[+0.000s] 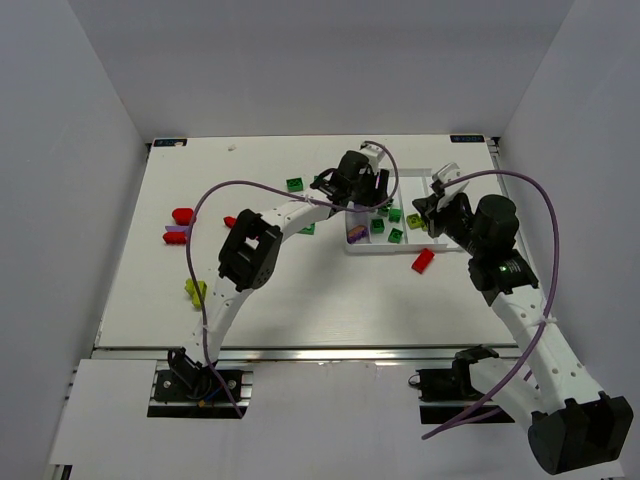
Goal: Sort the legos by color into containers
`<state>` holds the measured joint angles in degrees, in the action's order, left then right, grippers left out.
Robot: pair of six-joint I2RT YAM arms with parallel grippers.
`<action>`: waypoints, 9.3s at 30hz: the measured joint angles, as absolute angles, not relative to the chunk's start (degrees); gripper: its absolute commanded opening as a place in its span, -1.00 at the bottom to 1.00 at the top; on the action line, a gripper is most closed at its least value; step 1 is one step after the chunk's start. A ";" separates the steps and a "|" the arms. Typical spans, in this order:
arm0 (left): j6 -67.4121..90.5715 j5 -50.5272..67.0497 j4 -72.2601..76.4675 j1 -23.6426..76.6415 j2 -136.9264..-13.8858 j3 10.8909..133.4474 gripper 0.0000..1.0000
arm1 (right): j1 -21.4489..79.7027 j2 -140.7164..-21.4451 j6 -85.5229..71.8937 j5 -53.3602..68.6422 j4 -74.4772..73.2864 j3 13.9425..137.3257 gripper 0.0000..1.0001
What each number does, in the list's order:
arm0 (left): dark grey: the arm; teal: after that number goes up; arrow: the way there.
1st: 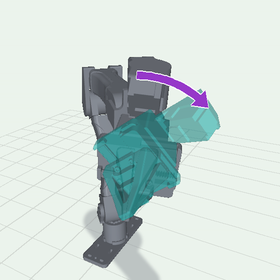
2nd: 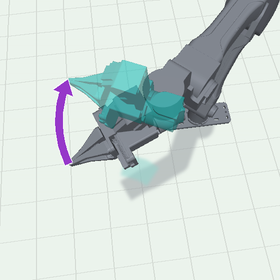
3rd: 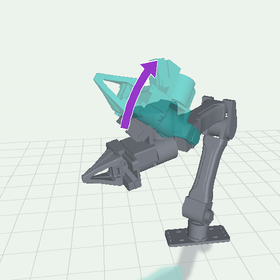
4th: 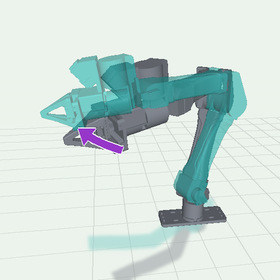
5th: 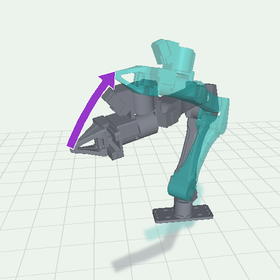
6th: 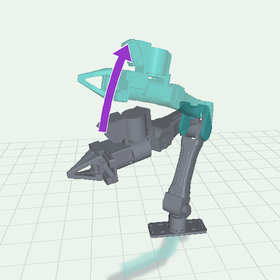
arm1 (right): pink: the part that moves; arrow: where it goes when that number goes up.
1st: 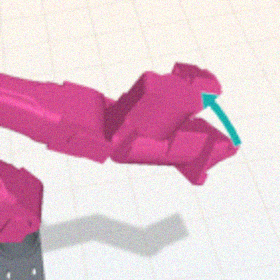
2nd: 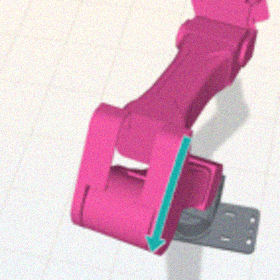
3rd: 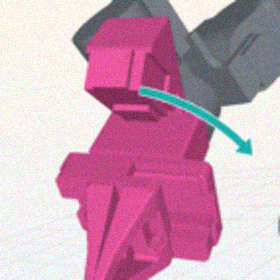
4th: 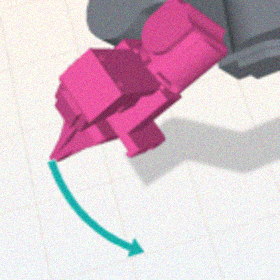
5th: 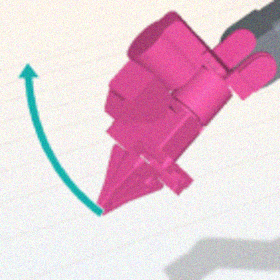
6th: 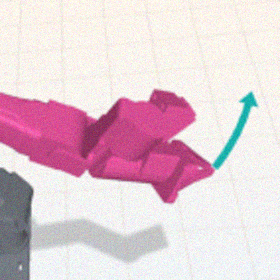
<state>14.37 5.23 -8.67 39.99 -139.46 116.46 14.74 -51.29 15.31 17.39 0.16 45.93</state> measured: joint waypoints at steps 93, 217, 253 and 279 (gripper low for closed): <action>11.25 -16.56 3.33 34.24 -57.41 48.45 0.72 | 18.37 -111.39 11.88 28.80 -11.77 92.62 -1.00; 11.55 6.48 -7.86 34.39 -127.46 108.07 -0.43 | 14.22 -61.65 9.37 33.58 -7.09 55.37 -0.99; 13.63 3.03 -5.72 36.34 -142.65 122.13 -0.81 | 12.69 -61.21 9.17 33.89 -6.15 55.24 -0.90; 14.83 -0.10 -11.97 24.23 -142.67 120.09 0.39 | 12.32 -61.34 9.19 34.65 -5.85 54.54 -0.86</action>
